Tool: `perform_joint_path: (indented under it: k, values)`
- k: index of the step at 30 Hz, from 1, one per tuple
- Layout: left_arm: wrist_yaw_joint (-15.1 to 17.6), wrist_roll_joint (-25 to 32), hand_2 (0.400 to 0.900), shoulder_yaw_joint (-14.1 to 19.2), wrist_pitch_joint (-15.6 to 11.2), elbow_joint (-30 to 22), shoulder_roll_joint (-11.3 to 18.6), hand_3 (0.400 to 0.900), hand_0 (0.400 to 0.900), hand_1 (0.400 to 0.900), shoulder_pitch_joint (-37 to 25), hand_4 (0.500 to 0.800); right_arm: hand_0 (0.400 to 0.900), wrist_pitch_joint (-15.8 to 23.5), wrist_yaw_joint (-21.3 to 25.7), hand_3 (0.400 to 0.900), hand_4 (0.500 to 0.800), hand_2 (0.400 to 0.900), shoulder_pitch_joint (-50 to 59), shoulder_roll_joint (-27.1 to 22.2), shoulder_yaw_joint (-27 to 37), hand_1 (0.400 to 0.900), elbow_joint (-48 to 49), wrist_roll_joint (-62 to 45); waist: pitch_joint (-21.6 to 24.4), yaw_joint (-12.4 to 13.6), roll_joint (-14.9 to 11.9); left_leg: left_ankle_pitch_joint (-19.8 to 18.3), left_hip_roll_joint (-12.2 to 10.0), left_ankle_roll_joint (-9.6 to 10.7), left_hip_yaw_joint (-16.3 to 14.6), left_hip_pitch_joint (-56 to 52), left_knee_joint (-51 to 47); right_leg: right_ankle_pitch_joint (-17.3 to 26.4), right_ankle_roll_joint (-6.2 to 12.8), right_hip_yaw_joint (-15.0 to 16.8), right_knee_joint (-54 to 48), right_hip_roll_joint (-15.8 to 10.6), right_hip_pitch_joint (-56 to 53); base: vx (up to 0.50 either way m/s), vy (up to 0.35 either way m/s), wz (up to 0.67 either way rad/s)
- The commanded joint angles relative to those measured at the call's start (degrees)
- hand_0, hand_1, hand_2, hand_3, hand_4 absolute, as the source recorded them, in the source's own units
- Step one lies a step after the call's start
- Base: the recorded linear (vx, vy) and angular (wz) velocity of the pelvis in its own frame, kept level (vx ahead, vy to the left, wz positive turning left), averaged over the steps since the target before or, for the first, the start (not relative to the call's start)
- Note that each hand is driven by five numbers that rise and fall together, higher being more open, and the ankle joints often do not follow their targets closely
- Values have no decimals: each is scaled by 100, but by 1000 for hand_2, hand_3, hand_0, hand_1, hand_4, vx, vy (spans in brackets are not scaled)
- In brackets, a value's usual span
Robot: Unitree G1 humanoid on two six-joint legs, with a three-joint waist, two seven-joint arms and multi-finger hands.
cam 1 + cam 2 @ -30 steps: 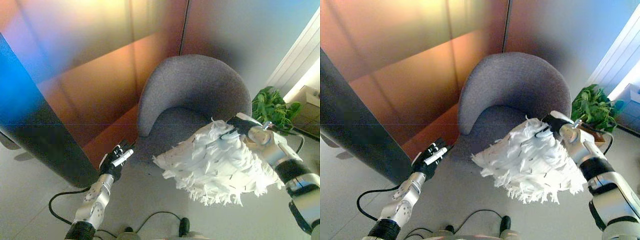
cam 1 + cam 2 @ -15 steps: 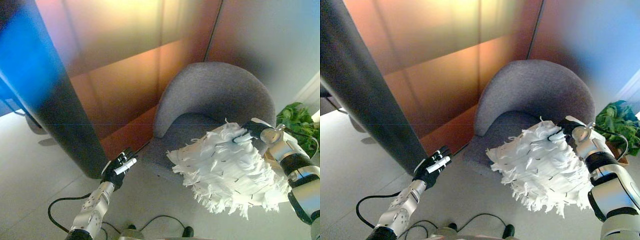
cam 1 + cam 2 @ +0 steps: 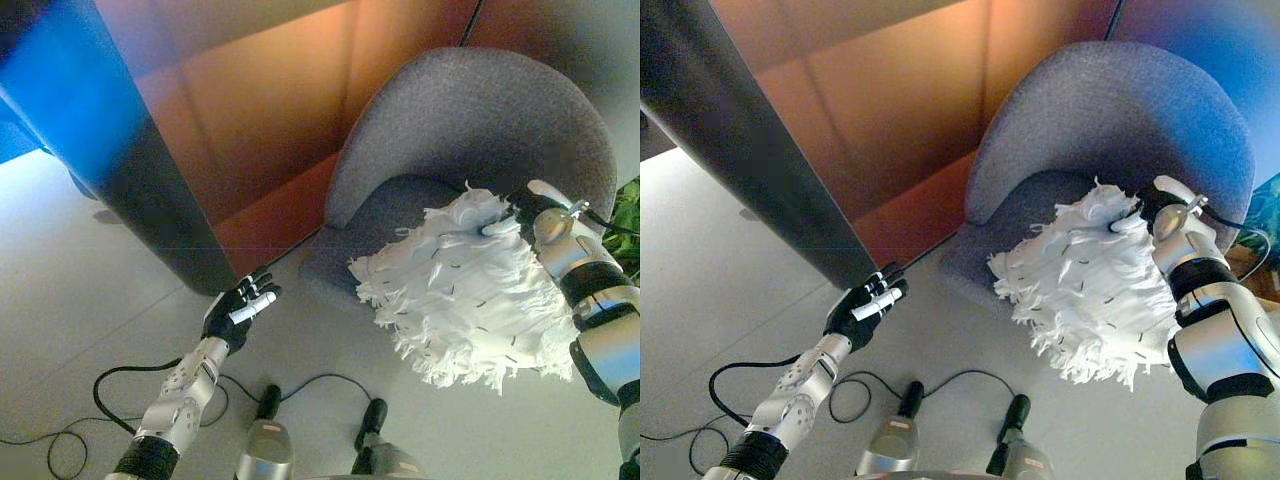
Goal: Pick up the pillow and put it on the sofa.
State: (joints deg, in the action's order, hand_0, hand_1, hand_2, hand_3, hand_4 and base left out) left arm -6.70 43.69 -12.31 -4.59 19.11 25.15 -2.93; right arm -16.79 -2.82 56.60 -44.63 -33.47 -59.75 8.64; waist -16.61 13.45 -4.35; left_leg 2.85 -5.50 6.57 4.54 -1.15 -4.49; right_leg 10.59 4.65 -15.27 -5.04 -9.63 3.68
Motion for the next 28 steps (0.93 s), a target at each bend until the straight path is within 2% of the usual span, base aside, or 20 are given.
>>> perform_joint_path:
  k: [1,19,28]
  values:
    - [-9,228,900,-348,-572,-779,223,900,900,900,-555,800,900,14,683,900,800,900,1458,-663,-447,900,-66,225,323,68,7,60,21,-110,104,183,-42,-228,641,142,8,-251,-639,73,17,-3]
    - [-86,211,900,-296,-355,-758,182,900,900,900,-98,800,900,232,758,900,800,900,917,-830,-120,900,-14,421,779,-3,-33,-65,-30,-64,-67,-197,-51,-341,670,155,4,-286,-952,57,14,-1]
    - [-73,165,900,-236,-331,-638,117,900,900,900,46,800,900,183,1006,900,800,900,97,-725,455,900,708,244,900,-162,-45,-148,-54,-58,-206,-351,-51,-377,699,201,4,-313,-1044,7,6,-5]
